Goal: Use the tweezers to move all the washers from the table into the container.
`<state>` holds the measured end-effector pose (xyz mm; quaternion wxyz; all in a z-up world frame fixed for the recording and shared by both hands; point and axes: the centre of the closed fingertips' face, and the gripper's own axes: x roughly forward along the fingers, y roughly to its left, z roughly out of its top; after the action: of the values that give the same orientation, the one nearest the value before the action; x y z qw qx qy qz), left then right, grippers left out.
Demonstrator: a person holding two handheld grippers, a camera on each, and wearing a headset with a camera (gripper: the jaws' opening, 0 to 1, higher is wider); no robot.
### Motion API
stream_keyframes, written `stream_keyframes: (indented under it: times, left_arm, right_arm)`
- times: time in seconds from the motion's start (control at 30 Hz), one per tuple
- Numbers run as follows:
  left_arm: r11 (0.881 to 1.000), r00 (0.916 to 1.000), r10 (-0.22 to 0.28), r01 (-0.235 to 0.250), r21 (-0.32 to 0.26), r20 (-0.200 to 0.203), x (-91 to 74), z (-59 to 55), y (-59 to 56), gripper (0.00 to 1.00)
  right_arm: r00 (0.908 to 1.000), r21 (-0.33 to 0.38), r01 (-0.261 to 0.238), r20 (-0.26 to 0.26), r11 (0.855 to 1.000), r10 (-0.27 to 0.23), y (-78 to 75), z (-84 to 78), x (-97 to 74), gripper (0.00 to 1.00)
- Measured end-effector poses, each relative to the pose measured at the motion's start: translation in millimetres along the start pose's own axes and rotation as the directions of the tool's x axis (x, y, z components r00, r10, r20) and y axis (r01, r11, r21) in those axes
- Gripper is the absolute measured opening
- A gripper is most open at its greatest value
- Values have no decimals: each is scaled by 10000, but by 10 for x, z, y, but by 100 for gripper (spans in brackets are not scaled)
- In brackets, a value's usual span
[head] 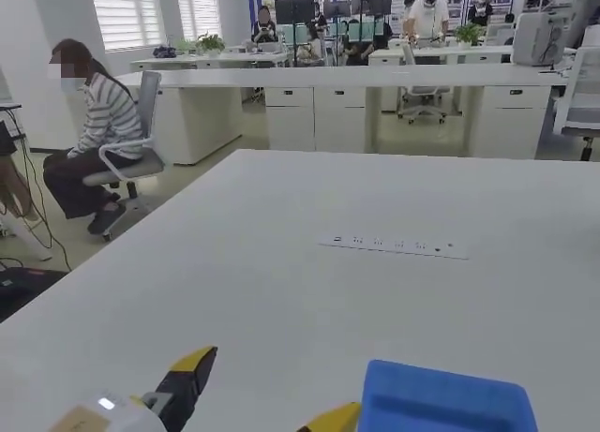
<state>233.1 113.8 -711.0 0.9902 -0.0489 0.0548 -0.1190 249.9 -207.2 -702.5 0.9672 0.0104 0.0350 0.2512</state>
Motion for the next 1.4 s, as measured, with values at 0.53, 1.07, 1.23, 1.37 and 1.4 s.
stream_keyframes:
  times: [0.53,1.07,1.23,1.37,1.4]
  left_arm:
    - [9993,9992,-300,306,224,-274,28,-48,-59,87]
    - [9965,9960,-745,763,338,-496,35,-82,-163,85]
    - [9950,9940,-879,908,425,-657,47,-107,-193,84]
    - [9906,9885,-1300,1329,336,-775,55,-124,-269,82]
    - [9874,9847,-1518,1550,323,-857,55,-136,-309,81]
  right_arm:
    - [9993,-142,335,-176,9993,-338,-56,-31,-1,90]
    - [9975,-302,538,-451,9981,-551,-80,-70,-3,89]
    - [9968,-257,561,-549,9981,-574,-109,-98,-3,89]
    - [9965,-241,482,-670,9985,-497,-96,-123,1,87]
    - [9966,-221,462,-668,9987,-476,-95,-123,1,86]
